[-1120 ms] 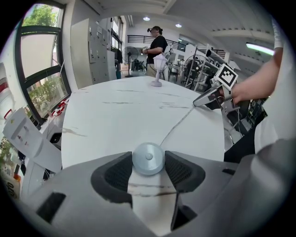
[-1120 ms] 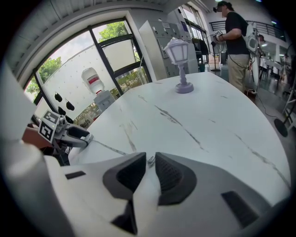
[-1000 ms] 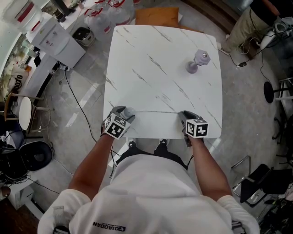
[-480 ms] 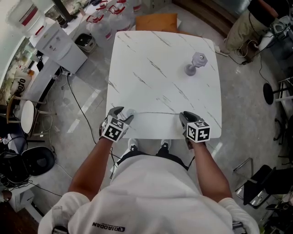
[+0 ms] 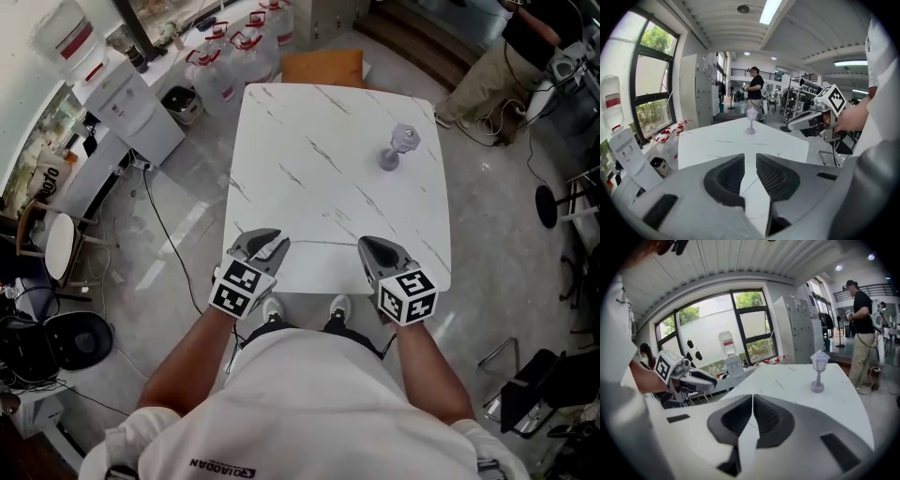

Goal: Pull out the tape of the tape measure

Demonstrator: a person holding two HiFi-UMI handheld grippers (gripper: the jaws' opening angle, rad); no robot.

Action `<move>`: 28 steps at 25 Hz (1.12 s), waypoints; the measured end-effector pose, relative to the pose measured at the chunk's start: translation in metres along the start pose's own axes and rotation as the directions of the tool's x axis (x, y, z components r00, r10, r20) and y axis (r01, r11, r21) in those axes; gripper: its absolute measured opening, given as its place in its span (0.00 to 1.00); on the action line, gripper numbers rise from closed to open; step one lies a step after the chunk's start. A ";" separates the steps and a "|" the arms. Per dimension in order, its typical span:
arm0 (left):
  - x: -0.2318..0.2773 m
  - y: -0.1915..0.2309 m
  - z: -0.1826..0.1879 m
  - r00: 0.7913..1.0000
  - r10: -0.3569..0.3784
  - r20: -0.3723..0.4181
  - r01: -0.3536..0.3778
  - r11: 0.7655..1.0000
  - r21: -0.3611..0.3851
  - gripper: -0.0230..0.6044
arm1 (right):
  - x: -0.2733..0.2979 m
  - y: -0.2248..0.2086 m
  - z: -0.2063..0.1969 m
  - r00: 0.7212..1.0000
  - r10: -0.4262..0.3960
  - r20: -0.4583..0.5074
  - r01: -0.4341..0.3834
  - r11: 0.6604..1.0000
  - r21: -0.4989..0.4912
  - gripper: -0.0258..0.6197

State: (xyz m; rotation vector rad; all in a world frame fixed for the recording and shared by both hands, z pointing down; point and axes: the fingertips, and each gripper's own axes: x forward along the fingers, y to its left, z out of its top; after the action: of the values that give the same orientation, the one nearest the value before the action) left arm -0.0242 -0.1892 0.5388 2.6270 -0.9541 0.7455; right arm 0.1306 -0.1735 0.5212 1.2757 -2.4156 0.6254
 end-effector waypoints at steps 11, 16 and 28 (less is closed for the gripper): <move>-0.064 -0.018 0.097 0.960 0.030 0.277 -0.042 0.999 0.035 0.05 | -0.061 0.037 0.094 0.956 0.036 0.292 -0.028 0.999 -0.032 0.05; -0.085 -0.025 0.123 0.942 0.043 0.332 -0.066 0.996 0.056 0.05 | -0.080 0.045 0.114 0.939 0.031 0.344 -0.018 0.999 -0.041 0.05; -0.099 -0.026 0.141 0.922 0.064 0.383 -0.097 0.993 0.066 0.05 | -0.093 0.052 0.128 0.924 0.040 0.380 -0.016 0.998 -0.066 0.05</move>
State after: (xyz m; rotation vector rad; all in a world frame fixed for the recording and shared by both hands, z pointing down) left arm -0.0189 -0.1729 0.3656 2.8838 -1.1575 0.2956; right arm 0.1263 -0.1505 0.3563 1.4513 -2.7414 0.3260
